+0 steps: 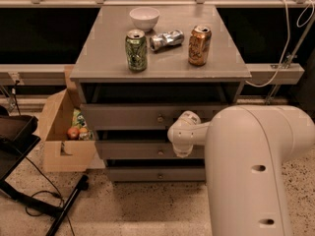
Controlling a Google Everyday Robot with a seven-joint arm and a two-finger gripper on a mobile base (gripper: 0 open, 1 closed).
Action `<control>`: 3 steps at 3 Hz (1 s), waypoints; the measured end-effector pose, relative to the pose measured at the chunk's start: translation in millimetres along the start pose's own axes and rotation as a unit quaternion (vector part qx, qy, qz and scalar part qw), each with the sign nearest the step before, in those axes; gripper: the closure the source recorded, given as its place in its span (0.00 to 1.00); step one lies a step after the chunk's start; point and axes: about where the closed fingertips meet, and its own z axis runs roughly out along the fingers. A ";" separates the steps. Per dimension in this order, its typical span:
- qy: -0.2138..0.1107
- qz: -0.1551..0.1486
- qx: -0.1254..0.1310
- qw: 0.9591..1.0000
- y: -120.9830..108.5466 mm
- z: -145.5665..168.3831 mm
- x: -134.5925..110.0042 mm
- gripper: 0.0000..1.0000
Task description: Open middle drawer
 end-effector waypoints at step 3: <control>0.000 0.000 0.000 1.000 -0.4 -2.0 0.1 0.28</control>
Offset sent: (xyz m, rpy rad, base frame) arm 0.0000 0.0000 0.0010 0.0000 0.0000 0.0000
